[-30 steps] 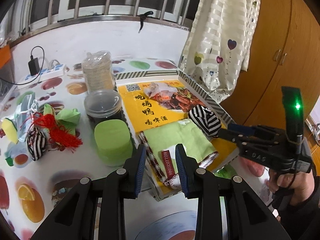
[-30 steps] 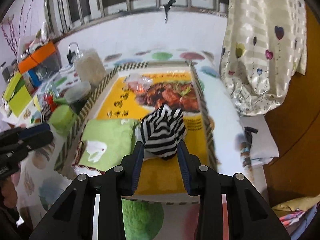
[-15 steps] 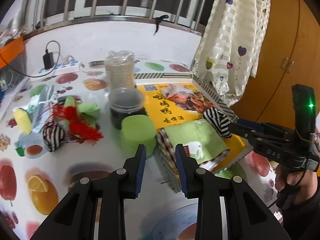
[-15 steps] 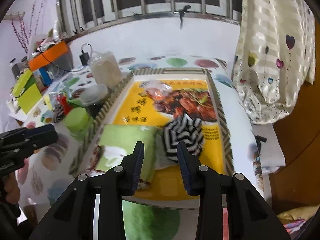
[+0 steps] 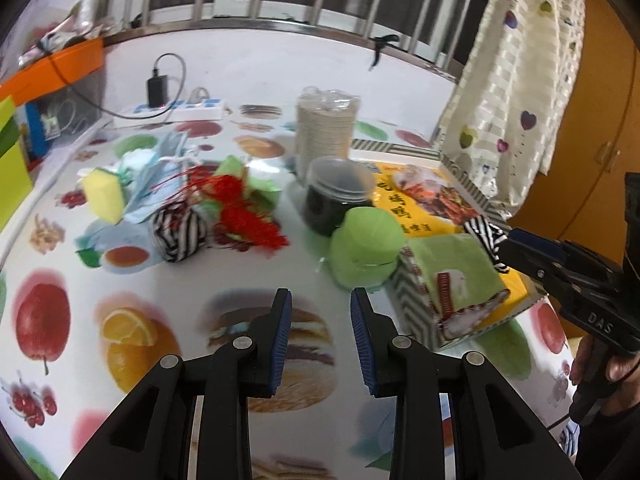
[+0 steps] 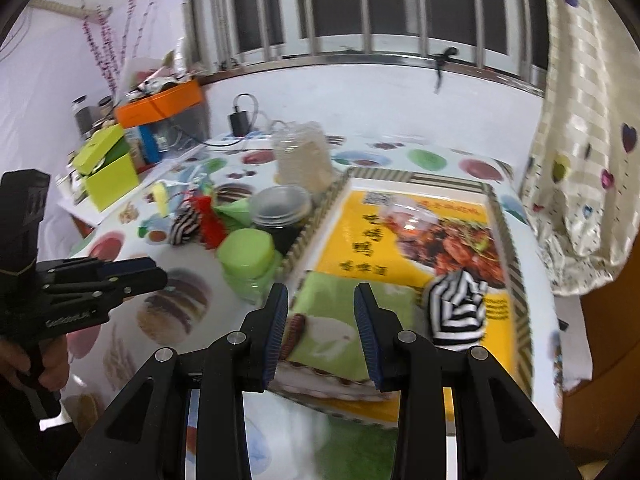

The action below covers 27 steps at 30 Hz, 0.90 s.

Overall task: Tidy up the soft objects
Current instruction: 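Withdraw both grippers from the box back toward the table clutter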

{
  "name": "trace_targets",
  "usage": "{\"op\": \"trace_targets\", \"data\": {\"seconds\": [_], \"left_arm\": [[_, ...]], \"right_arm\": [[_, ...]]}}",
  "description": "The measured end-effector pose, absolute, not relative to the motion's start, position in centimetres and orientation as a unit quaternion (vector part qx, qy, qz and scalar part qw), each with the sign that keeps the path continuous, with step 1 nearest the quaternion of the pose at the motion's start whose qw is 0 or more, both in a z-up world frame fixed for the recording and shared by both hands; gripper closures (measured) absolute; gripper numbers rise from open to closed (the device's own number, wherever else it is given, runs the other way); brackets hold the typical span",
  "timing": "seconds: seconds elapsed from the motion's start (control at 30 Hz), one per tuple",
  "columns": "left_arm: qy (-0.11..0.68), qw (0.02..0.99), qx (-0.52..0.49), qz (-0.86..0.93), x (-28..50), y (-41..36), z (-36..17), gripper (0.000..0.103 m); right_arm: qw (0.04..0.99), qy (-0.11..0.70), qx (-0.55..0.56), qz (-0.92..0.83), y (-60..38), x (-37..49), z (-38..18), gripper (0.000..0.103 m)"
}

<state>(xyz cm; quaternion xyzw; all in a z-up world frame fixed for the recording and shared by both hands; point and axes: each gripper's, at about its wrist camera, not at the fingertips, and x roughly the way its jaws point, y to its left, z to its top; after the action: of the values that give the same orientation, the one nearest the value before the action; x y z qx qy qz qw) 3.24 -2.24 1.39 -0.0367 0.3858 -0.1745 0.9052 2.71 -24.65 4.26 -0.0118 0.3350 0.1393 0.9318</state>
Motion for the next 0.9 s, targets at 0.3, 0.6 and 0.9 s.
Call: {"op": "trace_targets", "data": {"seconds": [0.3,0.6,0.9], "left_arm": [[0.388,0.907,-0.049,-0.152,3.1,-0.4,0.9,0.074],[0.392,0.908,-0.059,-0.135,3.3,0.5,0.8,0.074],[0.390,0.910,-0.061,-0.127,3.5,1.1,0.6,0.074]], "right_arm": [[0.928,0.331,-0.020,0.173,-22.4,2.3,4.4,0.064],[0.923,0.337,-0.025,0.183,-21.0,2.6,4.5,0.064],[0.919,0.338,-0.031,0.199,-19.9,2.7,4.6,0.064]]}}
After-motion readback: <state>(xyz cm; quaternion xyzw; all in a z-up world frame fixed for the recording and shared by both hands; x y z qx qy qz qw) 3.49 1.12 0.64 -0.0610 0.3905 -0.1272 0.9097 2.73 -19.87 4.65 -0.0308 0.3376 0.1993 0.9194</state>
